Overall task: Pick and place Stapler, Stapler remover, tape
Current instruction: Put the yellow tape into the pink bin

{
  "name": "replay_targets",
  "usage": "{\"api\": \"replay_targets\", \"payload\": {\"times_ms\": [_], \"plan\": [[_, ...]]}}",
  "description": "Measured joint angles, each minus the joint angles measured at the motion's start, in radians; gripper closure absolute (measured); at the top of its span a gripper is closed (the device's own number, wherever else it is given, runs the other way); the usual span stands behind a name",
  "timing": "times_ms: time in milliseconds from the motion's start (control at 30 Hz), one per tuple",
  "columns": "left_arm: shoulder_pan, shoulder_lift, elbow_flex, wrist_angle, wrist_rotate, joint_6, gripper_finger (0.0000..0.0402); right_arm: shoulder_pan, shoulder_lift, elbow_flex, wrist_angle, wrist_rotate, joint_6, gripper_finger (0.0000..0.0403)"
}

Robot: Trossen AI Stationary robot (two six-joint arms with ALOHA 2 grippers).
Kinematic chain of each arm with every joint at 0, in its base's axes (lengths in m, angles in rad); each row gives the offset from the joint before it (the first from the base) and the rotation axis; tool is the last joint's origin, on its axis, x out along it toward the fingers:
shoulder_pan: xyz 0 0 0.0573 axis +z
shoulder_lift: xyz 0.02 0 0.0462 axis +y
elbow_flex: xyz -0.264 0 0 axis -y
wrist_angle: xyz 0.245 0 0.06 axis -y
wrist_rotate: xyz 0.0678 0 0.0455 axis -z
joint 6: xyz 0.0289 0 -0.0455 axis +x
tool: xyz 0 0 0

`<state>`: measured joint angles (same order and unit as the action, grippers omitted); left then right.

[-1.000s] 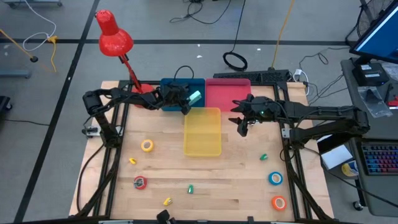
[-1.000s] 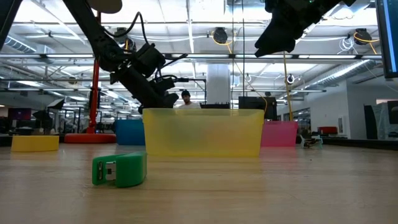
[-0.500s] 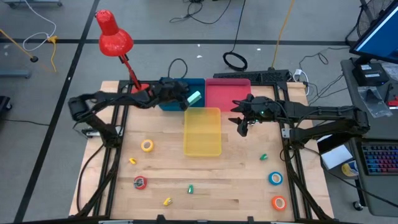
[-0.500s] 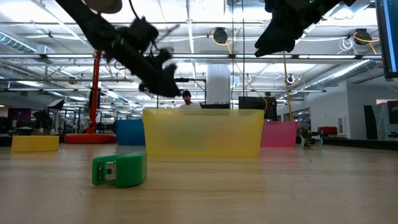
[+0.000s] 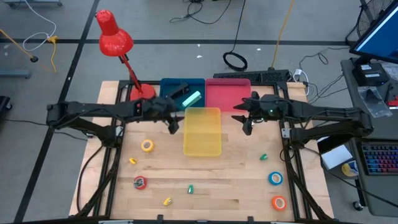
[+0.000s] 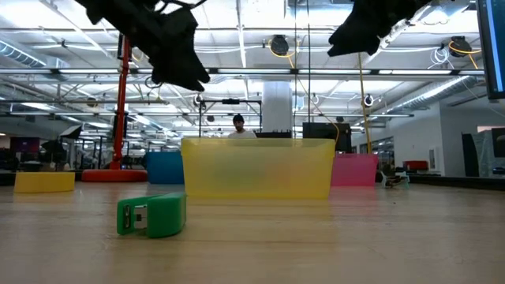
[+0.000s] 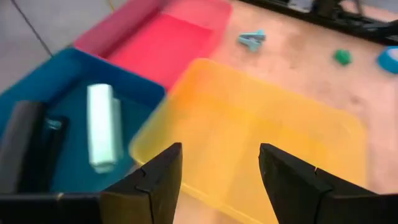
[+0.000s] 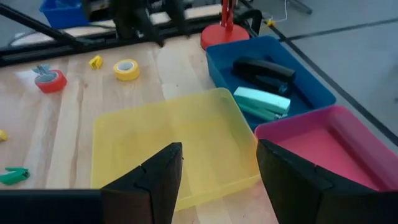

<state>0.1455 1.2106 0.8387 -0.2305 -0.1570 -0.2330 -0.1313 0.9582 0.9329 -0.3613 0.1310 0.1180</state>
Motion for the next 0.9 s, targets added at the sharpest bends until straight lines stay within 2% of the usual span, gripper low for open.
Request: {"api": "replay_targets", "payload": {"times_ms": [233, 667, 900], "plan": [[-0.109, -0.016, 0.000, -0.037, -0.010, -0.162, 0.0188, 0.000, -0.093, 0.000, -0.092, -0.001, 0.056, 0.0204], [-0.194, -0.029, 0.000, -0.013, -0.011, -0.244, 0.0188, 0.003, -0.184, -0.002, -0.173, -0.004, 0.080, 0.0204], [-0.201, -0.055, -0.002, 0.019, -0.008, -0.244, 0.0188, 0.003, -0.234, -0.145, -0.070, -0.005, 0.153, 0.0204]]}}
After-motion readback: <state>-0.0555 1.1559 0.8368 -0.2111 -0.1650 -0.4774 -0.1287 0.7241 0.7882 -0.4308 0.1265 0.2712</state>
